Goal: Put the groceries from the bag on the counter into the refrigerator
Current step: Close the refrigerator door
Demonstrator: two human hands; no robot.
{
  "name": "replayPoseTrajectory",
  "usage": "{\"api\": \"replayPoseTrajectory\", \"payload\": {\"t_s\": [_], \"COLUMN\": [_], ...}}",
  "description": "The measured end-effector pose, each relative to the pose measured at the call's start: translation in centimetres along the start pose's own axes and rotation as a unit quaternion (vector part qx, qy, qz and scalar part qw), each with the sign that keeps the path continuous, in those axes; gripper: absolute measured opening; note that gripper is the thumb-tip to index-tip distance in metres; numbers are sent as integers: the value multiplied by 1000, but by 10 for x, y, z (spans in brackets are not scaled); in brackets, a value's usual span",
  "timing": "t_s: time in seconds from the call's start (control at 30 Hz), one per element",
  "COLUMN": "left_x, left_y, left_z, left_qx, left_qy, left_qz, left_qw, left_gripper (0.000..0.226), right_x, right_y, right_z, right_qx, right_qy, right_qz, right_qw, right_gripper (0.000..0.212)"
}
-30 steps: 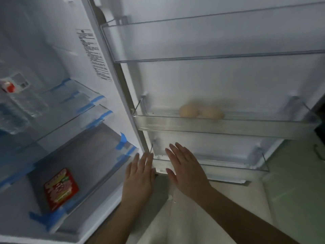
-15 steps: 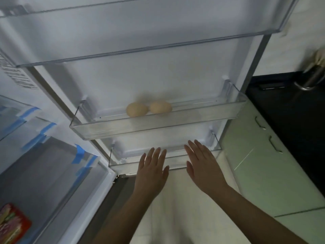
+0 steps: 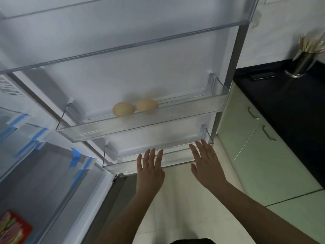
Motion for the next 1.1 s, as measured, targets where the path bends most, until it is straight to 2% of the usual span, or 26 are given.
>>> {"api": "replayPoseTrajectory", "payload": {"t_s": [0.27, 0.47, 0.67, 0.9, 1.1], "left_x": [8, 16, 39, 74, 123], "left_y": [0, -8, -16, -22, -44], "left_z": [-7, -13, -20, -29, -35], "left_qx": [11, 61, 66, 2, -18], "left_qy": [3, 3, -3, -54, -76], "left_qz": [37, 65, 24, -50, -95], "left_qw": [999, 996, 998, 997, 992], "left_gripper": [65, 58, 65, 78, 81], "right_x": [3, 17, 42, 78, 106], "right_y": [4, 2, 1, -7, -13], "right_z": [-7, -16, -41, -71, -114], "right_qx": [49, 59, 65, 60, 32], "right_qy": [-13, -38, -38, -62, -30], "right_qz": [50, 65, 47, 11, -45], "right_qw": [997, 995, 996, 996, 998], "right_gripper": [48, 45, 55, 82, 97]}}
Point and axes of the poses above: each hand's wrist, its own x-axis away from the middle knuckle, its own y-axis out of the palm, z = x × y, the point moved 4 cm from there along -x, towards the middle knuckle, and after that the axes turned 13 degrees about -y, right-handed, at the moved point
